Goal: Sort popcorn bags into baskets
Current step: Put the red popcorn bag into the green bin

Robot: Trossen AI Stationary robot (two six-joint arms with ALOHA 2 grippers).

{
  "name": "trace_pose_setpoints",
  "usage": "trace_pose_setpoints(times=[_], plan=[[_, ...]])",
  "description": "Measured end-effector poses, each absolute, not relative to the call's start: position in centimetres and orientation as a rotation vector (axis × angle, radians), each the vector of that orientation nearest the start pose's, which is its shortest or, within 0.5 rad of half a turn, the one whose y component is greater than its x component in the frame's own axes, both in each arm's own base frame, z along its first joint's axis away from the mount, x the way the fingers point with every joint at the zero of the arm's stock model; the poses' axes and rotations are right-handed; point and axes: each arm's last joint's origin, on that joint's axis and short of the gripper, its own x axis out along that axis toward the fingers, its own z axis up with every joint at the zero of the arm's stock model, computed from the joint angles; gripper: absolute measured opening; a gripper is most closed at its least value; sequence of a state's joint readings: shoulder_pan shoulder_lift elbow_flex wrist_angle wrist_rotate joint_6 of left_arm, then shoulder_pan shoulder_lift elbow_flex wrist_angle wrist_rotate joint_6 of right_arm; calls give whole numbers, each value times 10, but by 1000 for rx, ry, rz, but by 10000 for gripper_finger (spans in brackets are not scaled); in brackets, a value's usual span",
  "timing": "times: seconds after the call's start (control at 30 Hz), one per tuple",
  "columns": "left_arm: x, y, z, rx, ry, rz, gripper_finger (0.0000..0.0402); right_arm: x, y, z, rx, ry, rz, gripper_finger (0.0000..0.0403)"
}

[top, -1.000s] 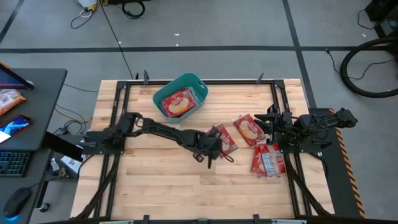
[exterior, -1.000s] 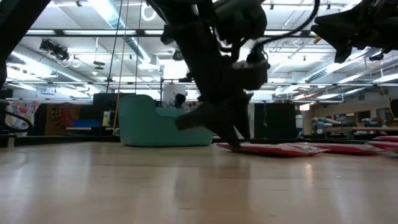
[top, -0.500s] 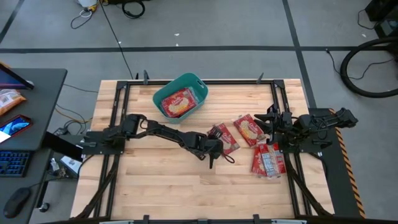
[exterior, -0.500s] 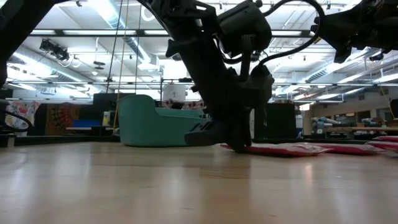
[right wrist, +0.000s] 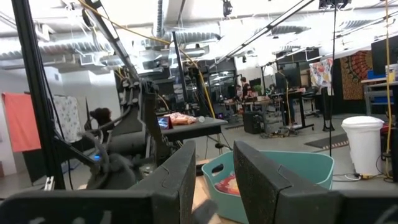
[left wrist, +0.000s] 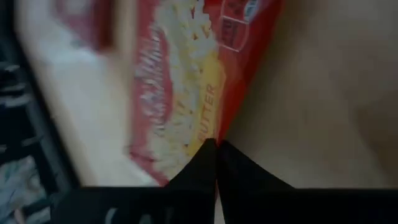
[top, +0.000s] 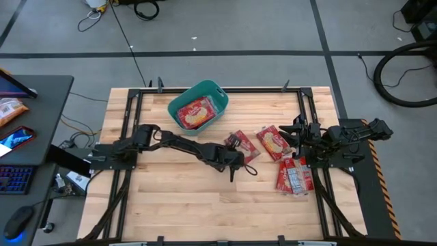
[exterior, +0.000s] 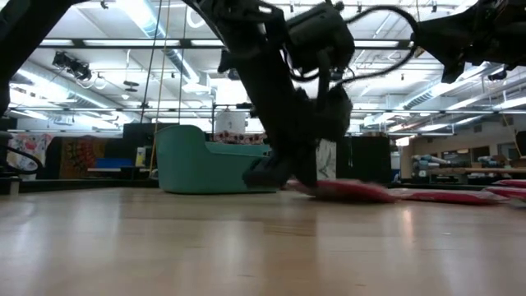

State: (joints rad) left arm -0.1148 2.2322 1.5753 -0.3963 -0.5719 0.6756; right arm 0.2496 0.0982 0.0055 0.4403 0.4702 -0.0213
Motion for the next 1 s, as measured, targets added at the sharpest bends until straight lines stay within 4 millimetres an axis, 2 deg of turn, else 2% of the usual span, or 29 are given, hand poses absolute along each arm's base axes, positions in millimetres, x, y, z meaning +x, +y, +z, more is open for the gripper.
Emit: trace_pose_setpoints(times=[0.3,0.4,0.53,0.7,0.87,1.0], plan=[[444,-29,184,899,1076,212,5,95,11,198,101,-323,-222,114],[442,-28,194,885,1064,225,5,95,11,198,101,-323,-222,114],[438,-27,195,892,1095,242,4,95,11,198,101,-323,-222,114],[430,-24,204,947,1138,342,4,95,11,198,102,-324,-222,114],[417,-21,228,939,1135,463,4,95,11,198,101,-321,-222,114],[397,-15,257,899,1121,614,4,95,11,198,101,-324,-222,114]])
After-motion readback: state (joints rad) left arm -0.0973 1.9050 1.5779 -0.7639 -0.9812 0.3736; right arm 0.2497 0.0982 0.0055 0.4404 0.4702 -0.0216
